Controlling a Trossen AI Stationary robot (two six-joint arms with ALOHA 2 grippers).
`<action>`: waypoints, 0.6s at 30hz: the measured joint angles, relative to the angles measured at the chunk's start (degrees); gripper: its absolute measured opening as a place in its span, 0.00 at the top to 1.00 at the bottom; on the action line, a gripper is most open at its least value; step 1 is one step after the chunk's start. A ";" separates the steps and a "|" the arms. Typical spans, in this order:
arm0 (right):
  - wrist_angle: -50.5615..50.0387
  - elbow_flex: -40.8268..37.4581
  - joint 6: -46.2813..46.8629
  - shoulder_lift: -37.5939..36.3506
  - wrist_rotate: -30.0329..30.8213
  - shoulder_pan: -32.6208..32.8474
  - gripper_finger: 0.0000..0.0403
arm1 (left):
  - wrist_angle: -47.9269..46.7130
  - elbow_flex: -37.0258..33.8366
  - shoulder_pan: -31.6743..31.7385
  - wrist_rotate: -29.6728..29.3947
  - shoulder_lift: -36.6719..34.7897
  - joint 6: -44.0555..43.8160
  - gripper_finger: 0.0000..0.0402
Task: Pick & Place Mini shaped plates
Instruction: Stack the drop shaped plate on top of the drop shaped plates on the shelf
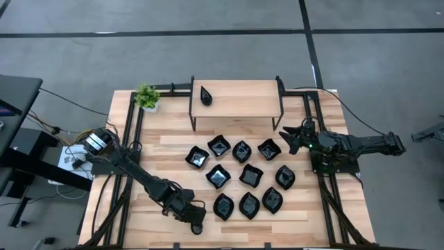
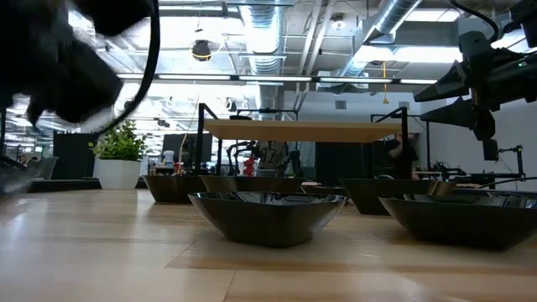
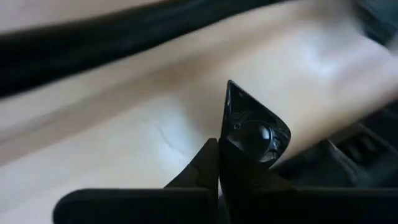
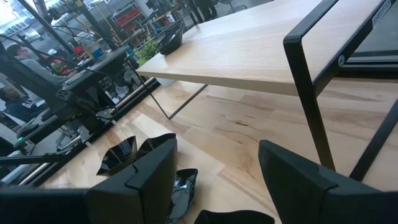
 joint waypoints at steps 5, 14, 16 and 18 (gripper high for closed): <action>0.02 0.00 0.00 -0.01 -0.02 0.00 0.45 | -2.49 0.00 1.56 -5.55 -9.73 9.72 0.99; 0.02 0.00 0.00 -0.01 0.02 -0.02 0.45 | -11.38 0.01 17.70 -16.65 -27.65 27.61 0.99; 0.02 0.00 0.00 -0.01 0.02 -0.02 0.45 | -12.57 0.02 23.47 -16.46 -30.30 32.99 0.99; 0.02 0.02 0.00 -0.01 0.02 -0.02 0.45 | -12.84 0.02 30.03 -14.64 -32.52 38.50 0.99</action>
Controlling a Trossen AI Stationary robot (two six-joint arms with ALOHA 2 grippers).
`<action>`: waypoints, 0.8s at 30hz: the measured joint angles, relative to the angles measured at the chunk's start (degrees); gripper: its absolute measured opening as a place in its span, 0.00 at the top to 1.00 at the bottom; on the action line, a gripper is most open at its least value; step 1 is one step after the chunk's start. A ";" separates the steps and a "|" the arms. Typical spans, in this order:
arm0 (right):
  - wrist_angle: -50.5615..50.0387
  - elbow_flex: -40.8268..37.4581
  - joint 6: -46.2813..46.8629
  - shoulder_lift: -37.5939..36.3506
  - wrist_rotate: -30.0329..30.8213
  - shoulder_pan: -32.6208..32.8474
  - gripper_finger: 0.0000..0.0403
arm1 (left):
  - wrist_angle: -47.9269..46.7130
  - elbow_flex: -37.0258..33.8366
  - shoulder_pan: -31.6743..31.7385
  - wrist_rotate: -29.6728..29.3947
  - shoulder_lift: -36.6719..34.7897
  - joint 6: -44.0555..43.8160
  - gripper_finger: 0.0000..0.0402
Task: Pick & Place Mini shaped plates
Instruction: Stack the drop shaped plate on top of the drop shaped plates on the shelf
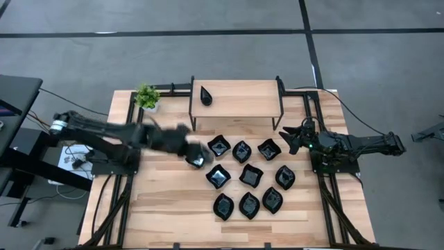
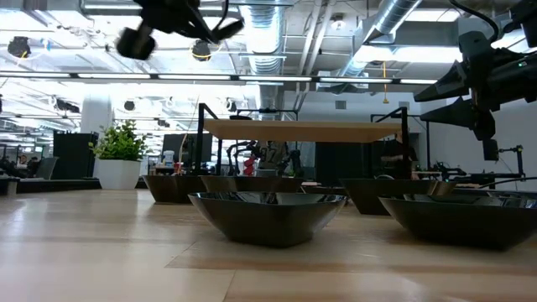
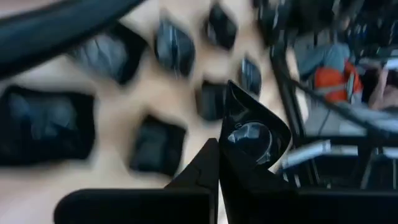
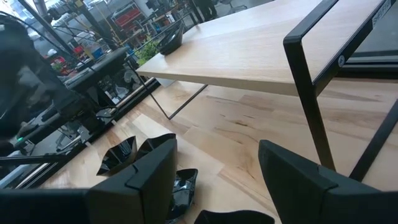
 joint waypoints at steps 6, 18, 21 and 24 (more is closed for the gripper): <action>0.00 -0.02 0.00 0.00 0.02 0.00 0.45 | -0.31 3.06 22.16 9.04 -1.87 18.56 0.99; 0.00 -0.02 0.00 0.01 0.04 0.00 0.45 | -21.53 31.71 45.96 19.62 19.19 41.99 0.99; 0.00 -0.02 0.00 0.00 0.04 0.00 0.45 | -27.95 39.78 47.65 19.48 25.85 44.02 0.99; 0.00 -0.02 0.00 0.00 0.06 0.00 0.45 | -31.23 45.87 48.14 19.37 31.64 46.00 0.99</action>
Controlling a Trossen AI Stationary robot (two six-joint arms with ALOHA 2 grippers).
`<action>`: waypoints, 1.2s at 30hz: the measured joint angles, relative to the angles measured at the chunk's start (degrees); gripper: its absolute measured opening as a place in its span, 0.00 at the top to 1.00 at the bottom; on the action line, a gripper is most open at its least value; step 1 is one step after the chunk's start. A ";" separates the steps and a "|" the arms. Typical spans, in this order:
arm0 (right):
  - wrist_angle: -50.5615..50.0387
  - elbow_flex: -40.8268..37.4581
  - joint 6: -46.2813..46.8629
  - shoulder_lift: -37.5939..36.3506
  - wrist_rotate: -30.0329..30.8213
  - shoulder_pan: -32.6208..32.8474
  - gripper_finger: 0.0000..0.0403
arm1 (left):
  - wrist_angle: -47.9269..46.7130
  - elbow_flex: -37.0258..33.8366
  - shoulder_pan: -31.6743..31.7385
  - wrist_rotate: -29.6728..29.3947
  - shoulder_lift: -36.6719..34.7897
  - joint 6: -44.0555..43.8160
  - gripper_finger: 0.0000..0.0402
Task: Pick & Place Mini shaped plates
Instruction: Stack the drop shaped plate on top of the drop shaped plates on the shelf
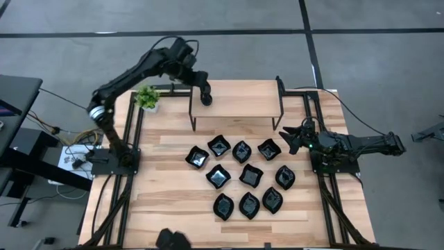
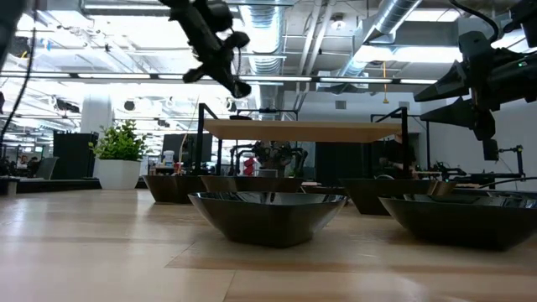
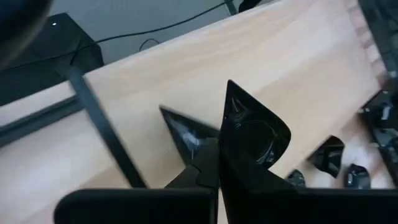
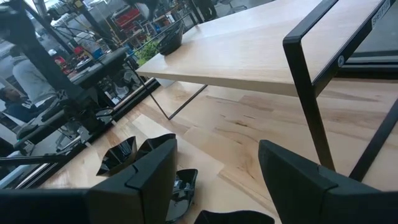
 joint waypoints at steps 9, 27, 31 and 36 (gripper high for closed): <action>0.00 0.00 0.00 0.00 0.01 0.00 0.45 | -7.23 6.46 0.63 0.13 7.35 -2.82 0.99; 0.00 0.00 -0.02 0.00 0.01 0.02 0.45 | -12.61 6.47 0.07 -1.32 7.46 -15.41 0.99; 0.00 0.00 -0.02 0.00 0.01 0.02 0.45 | -12.86 6.43 0.09 -1.21 7.48 -16.55 0.99; 0.00 0.00 -0.02 0.00 0.01 0.02 0.45 | -12.81 6.43 0.17 -1.22 7.86 -16.89 0.99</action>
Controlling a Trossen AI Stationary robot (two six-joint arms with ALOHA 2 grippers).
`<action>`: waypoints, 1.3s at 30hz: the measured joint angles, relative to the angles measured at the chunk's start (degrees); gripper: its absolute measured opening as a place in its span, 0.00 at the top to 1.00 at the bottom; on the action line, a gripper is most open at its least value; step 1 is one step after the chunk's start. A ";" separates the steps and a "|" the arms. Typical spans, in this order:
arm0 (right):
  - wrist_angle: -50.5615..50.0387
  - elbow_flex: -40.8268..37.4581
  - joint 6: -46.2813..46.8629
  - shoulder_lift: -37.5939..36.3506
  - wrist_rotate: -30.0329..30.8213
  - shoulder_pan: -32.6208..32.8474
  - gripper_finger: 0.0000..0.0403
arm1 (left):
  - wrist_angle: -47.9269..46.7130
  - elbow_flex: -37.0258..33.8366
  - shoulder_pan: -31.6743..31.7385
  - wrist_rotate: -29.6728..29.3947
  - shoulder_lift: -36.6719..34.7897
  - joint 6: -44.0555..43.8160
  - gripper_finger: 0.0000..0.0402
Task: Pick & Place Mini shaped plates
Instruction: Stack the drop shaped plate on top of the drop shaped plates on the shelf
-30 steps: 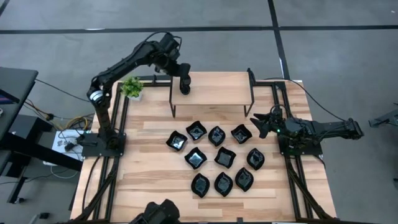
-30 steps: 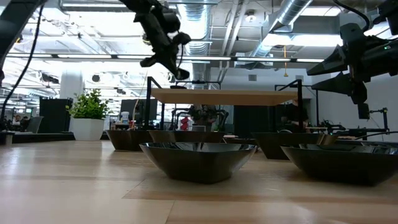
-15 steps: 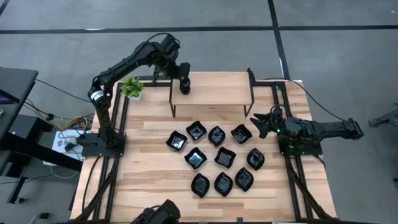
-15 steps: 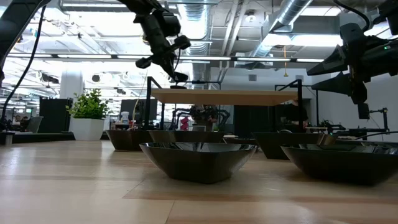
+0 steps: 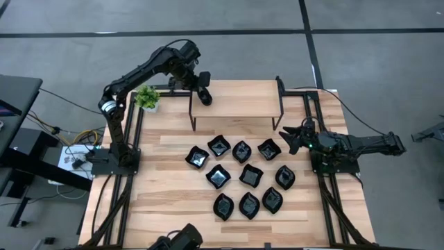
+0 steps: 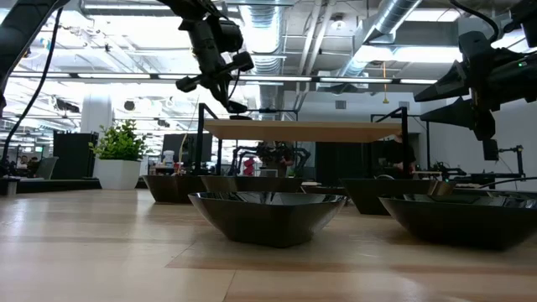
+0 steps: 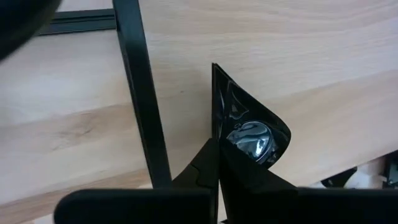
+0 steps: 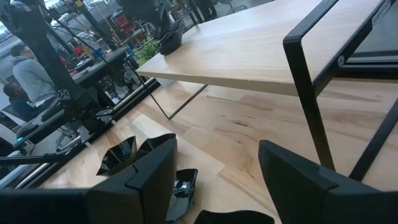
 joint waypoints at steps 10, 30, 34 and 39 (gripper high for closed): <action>-0.02 0.00 0.00 0.00 0.00 -0.02 0.45 | 0.29 2.38 0.12 3.11 4.62 2.01 0.99; 0.00 0.00 -0.02 0.01 0.00 -0.02 0.45 | -1.37 3.48 1.89 7.61 4.27 1.75 0.99; -0.02 0.00 -0.02 0.00 0.00 -0.02 0.45 | -1.35 3.48 1.78 7.21 4.27 2.01 0.99; 0.00 0.00 -0.02 0.01 0.00 -0.02 0.45 | -1.32 3.48 1.34 5.98 4.51 3.19 0.99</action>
